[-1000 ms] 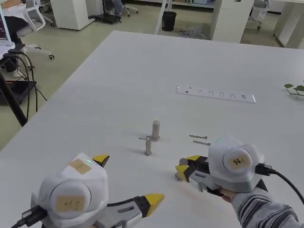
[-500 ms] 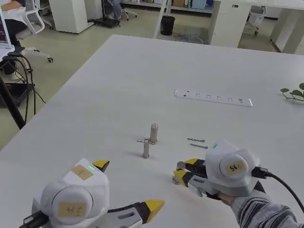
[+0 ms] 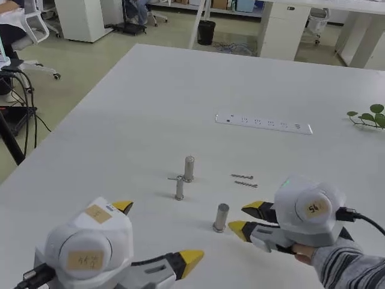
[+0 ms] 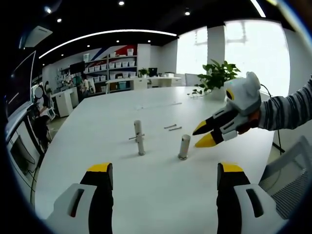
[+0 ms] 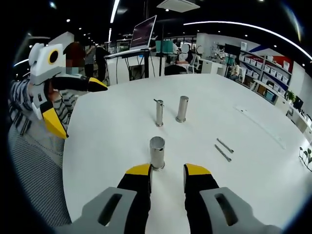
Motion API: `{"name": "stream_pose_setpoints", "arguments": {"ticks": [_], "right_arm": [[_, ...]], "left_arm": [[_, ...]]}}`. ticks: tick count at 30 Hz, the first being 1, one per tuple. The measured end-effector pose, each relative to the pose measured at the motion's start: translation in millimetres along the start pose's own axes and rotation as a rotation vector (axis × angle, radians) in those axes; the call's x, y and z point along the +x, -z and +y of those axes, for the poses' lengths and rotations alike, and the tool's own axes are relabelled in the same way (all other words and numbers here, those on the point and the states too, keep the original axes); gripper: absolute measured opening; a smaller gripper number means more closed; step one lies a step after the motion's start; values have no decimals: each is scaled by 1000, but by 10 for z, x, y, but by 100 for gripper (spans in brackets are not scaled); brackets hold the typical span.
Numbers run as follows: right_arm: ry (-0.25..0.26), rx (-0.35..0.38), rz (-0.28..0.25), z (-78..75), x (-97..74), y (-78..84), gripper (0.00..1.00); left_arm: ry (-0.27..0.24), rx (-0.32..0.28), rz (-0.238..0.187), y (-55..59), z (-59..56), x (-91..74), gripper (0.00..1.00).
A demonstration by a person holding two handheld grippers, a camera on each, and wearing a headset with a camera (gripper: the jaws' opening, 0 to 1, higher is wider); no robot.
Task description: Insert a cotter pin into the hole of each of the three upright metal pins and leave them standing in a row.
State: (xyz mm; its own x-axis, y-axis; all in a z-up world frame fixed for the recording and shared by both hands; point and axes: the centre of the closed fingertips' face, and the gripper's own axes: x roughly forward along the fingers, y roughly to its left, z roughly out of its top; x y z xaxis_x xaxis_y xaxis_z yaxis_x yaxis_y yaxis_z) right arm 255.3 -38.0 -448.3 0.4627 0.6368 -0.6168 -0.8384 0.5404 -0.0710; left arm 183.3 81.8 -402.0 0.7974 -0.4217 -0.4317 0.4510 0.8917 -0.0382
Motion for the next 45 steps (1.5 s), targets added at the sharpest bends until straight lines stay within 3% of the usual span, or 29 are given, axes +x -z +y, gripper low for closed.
{"name": "stream_pose_setpoints", "arguments": {"ticks": [4, 6, 13, 19, 21, 25, 28, 45], "right_arm": [[-2, -4, 27, -162, -38, 24, 21], [-17, -9, 70, -230, -44, 76, 22], [-45, -17, 145, -498, -34, 106, 22], [-69, -83, 216, -671, 13, 62, 21], [-67, -118, 262, -748, 48, 87, 21], [-82, -159, 311, -847, 147, 101, 20], [-88, -156, 322, -902, 222, 99, 19], [-144, -149, 402, -1107, 555, 178, 11]], "left_arm": [[5, 2, 6, -5, -7, 14, 87], [10, 4, 7, -9, -19, 21, 88], [19, 1, 18, 4, -32, 38, 90], [21, 21, 36, 24, -17, 73, 93], [22, 15, 38, 28, -13, 87, 94], [27, 10, 17, -9, -17, 119, 97], [21, 39, 19, -21, 4, 144, 99], [20, 25, 12, -53, 68, 220, 96]]}}
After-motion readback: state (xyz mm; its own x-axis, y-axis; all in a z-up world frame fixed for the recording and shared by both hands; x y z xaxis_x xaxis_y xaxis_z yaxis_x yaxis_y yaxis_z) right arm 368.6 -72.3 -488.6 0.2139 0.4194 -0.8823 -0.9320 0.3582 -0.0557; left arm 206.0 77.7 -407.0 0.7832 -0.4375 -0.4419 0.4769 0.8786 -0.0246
